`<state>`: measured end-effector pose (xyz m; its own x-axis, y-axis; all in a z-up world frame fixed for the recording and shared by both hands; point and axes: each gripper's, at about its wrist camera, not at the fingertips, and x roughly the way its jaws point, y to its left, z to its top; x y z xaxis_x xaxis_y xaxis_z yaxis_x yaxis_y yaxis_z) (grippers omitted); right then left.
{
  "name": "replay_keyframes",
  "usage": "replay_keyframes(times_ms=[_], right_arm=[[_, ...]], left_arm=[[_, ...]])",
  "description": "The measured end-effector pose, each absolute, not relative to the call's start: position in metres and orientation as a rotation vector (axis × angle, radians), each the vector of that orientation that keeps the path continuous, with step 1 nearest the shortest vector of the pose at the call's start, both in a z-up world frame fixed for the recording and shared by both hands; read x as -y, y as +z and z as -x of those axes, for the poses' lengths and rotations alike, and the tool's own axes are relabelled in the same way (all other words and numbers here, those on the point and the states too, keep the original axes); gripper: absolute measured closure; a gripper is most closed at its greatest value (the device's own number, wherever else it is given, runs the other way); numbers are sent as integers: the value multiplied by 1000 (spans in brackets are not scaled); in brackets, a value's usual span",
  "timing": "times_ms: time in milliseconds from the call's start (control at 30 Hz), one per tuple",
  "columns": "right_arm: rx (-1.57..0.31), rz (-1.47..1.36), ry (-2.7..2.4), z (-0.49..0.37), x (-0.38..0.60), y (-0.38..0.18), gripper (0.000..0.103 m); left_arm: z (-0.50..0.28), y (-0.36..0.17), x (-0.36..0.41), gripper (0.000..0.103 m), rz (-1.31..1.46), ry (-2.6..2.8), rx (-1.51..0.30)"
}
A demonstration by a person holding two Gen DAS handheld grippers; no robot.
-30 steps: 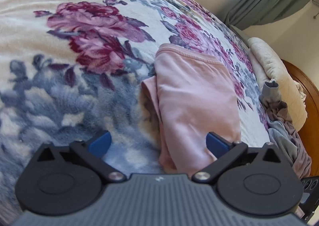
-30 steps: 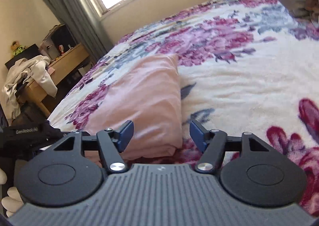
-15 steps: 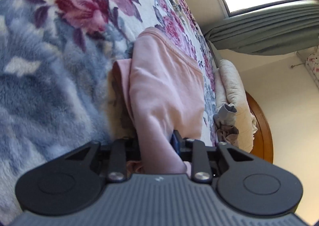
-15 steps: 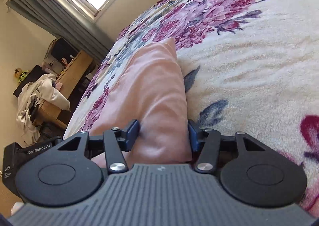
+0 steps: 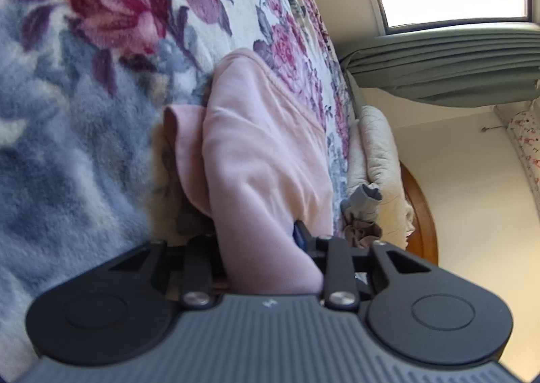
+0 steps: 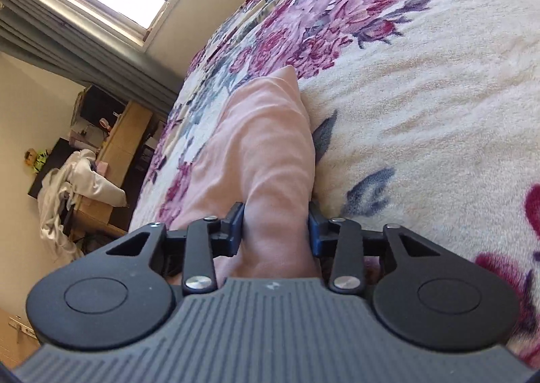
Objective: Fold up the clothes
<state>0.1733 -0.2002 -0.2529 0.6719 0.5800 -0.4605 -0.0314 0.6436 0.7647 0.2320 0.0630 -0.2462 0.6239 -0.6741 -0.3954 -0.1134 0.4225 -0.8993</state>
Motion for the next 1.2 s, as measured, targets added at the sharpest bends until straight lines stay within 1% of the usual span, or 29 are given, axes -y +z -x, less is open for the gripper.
replay_keyframes(times_ms=[200, 300, 400, 500, 533, 567, 600, 633, 667, 700, 733, 767, 800, 833, 867, 967, 1100, 1167, 1200], right_arm=[[-692, -756, 501, -164, 136, -197, 71], [-668, -779, 567, -161, 89, -172, 71], [-597, -736, 678, -142, 35, -144, 71], [-617, -753, 788, -131, -18, -140, 71], [-644, -756, 805, -129, -33, -144, 70], [-706, -754, 799, -127, -53, -155, 69], [-786, -720, 758, -125, -69, -168, 66], [-867, -674, 704, -122, -83, -180, 64], [-947, -627, 649, -119, -96, -192, 64], [-976, -569, 611, -113, -103, -199, 63], [-985, -505, 579, -106, -108, -204, 62], [-972, -477, 575, -101, -107, -203, 61], [-952, -461, 581, -97, -103, -200, 61], [-940, -442, 584, -95, -99, -194, 61], [-929, -430, 587, -93, -95, -189, 61], [-898, -404, 633, -87, -87, -175, 61], [-867, -318, 660, -76, -91, -159, 61], [-852, -286, 651, -76, -91, -147, 57], [-848, -265, 634, -74, -87, -138, 52]], left_arm=[[-215, -198, -145, 74, 1135, -399, -722], [-195, -162, -209, 74, 1101, -395, -650], [-173, -134, -259, 74, 1044, -385, -570], [-143, -125, -305, 71, 939, -304, -527], [-138, -133, -316, 70, 921, -262, -556], [-135, -149, -329, 66, 925, -214, -605], [-135, -167, -338, 63, 956, -168, -671], [-135, -197, -351, 61, 1021, -98, -791], [-133, -224, -363, 65, 1085, -46, -885], [-127, -237, -372, 65, 1156, -72, -873], [-114, -241, -381, 61, 1232, -120, -815], [-103, -237, -386, 54, 1240, -113, -786], [-97, -229, -388, 49, 1211, -87, -773], [-86, -218, -388, 38, 1162, -44, -753], [-76, -209, -389, 29, 1120, -9, -735], [-64, -192, -379, 29, 1034, 53, -724], [-64, -146, -350, 29, 736, 205, -741], [-60, -117, -333, 28, 674, 143, -695], [-59, -103, -324, 28, 649, 106, -674]])
